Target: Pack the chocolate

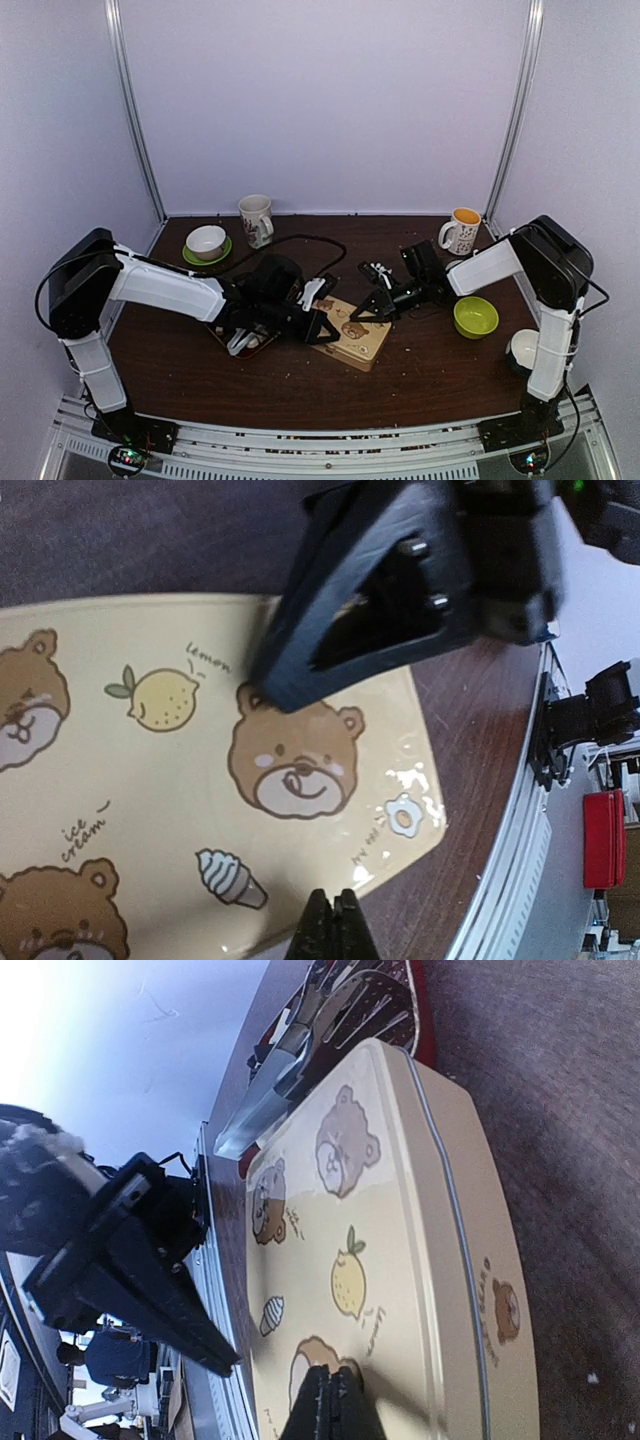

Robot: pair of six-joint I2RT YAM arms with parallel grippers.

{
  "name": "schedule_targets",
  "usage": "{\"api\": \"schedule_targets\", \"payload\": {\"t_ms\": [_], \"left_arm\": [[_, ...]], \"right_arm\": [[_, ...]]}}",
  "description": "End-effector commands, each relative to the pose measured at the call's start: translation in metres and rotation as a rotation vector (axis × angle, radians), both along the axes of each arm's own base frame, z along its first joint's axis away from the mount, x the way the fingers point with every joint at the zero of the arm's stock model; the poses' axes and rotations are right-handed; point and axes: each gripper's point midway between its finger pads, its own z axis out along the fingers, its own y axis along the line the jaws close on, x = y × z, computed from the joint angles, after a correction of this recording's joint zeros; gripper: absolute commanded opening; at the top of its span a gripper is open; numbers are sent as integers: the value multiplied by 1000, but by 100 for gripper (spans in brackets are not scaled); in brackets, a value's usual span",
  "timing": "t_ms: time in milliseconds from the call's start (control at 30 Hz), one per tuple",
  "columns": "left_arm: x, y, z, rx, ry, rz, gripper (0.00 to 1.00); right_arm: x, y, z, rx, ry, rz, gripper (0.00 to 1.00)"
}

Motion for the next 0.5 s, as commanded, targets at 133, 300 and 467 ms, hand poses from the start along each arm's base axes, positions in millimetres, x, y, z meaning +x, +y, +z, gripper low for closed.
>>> {"api": "schedule_targets", "payload": {"t_ms": [133,300,467], "left_arm": [[-12,-15,-12,20,1,-74,0],[-24,-38,22,-47,-41,-165,0],[-31,-35,-23,0,37,-165,0]], "right_arm": [[-8,-33,9,-16,-51,-80,0],[-10,-39,-19,-54,10,-104,0],[-9,-39,11,0,-60,-119,0]]}}
